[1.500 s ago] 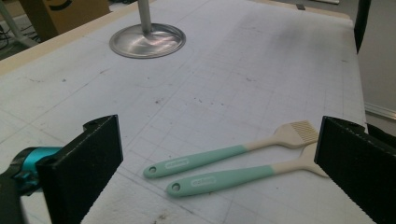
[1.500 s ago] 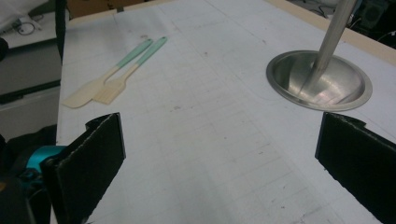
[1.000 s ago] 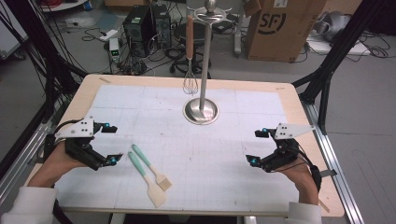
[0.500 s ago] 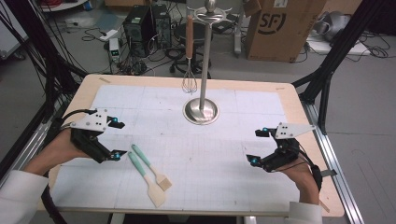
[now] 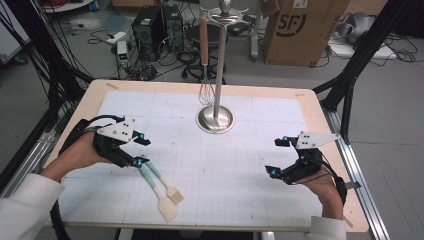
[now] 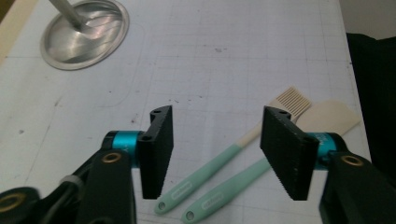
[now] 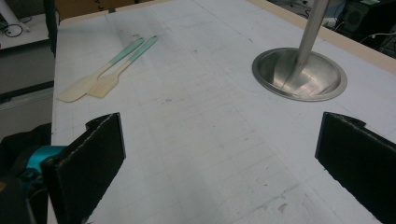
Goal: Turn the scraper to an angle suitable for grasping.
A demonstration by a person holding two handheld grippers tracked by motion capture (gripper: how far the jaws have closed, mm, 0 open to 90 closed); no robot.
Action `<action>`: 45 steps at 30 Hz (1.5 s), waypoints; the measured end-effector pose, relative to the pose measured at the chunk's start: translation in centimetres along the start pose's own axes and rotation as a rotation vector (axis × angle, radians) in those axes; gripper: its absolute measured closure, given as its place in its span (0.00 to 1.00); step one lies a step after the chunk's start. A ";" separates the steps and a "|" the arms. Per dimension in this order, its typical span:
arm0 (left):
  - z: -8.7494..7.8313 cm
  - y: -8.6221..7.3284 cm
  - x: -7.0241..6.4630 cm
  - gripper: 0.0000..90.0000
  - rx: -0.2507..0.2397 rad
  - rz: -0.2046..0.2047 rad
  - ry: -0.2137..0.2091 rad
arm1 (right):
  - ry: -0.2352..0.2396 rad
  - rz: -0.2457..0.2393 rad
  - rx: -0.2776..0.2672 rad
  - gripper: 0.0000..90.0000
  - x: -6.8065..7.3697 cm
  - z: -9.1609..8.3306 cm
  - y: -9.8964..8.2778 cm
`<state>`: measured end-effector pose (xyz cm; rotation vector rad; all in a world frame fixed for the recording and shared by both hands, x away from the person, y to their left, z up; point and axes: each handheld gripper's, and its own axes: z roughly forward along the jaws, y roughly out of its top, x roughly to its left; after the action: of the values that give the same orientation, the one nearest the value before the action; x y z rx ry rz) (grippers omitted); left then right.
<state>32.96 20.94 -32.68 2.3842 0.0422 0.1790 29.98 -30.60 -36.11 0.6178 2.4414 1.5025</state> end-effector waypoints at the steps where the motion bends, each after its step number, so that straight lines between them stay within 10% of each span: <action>1: 0.2 0.0 0.0 0.56 0.008 0.004 -0.013 | -0.001 0.000 -0.001 0.00 0.0 0.0 0.0; 15: 3.5 -0.1 0.1 0.99 0.150 0.028 -0.123 | 0.001 -0.003 -0.003 0.00 0.0 0.0 0.1; 45: 8.4 -2.7 0.9 1.00 0.325 0.029 -0.174 | 0.012 0.002 0.007 0.00 0.0 0.5 -0.1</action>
<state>35.12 17.31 -40.50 2.7161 -0.0490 -0.0251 30.17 -30.30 -36.43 0.6142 2.4569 1.5027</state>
